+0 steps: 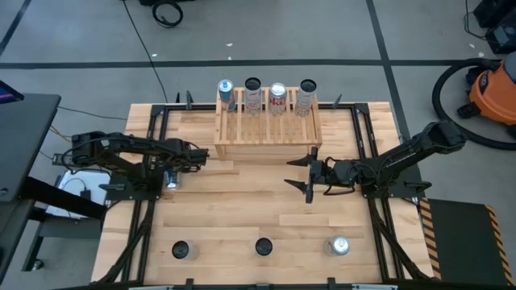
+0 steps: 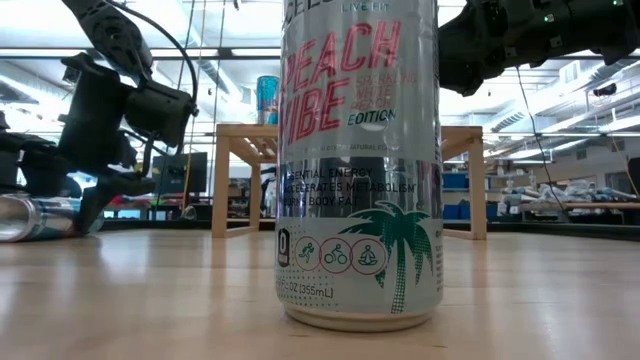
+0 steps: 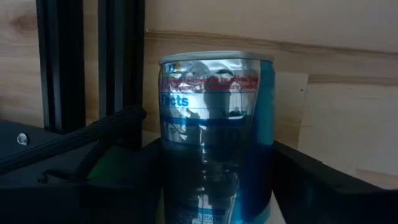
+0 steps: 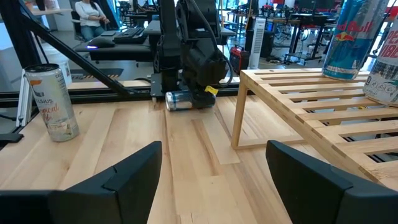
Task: Place canned beverage on shelf
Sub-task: Put the blue soda can on the shelf aligned with the other blue soda cans
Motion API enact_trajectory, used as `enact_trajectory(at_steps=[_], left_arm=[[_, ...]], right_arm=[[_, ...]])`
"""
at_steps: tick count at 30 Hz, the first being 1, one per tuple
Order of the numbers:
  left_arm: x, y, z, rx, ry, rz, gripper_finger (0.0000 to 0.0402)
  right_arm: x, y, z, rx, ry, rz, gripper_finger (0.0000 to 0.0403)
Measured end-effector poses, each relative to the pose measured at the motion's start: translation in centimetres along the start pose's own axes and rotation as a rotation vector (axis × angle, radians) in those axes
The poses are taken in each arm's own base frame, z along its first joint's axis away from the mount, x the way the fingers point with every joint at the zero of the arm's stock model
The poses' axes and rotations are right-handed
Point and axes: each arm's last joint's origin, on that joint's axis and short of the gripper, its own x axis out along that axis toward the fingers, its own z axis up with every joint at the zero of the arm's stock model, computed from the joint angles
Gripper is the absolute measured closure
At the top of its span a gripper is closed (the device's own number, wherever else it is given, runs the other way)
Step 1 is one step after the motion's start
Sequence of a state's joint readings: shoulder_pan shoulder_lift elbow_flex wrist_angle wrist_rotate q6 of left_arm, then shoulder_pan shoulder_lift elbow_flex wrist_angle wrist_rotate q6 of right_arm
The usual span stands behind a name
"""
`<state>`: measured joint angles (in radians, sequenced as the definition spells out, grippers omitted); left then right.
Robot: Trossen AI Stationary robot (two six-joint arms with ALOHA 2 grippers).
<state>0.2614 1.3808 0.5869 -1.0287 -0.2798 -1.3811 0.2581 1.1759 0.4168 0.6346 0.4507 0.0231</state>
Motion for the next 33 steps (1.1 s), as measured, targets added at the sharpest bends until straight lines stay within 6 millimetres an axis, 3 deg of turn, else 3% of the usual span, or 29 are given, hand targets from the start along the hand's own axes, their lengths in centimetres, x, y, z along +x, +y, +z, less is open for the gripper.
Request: enact_trajectory(at_steps=[4,33], left_arm=[[0.0,-0.06,0.12,-0.01,-0.001,-0.007,0.0182],[0.0,-0.3,0.22,0.15,-0.045,-0.023,0.0159]], right_arm=[[0.0,-0.01,0.0,0.0,0.0,0.0,0.0106],[0.0,0.0,0.0,0.0,0.0,0.0,0.0106]])
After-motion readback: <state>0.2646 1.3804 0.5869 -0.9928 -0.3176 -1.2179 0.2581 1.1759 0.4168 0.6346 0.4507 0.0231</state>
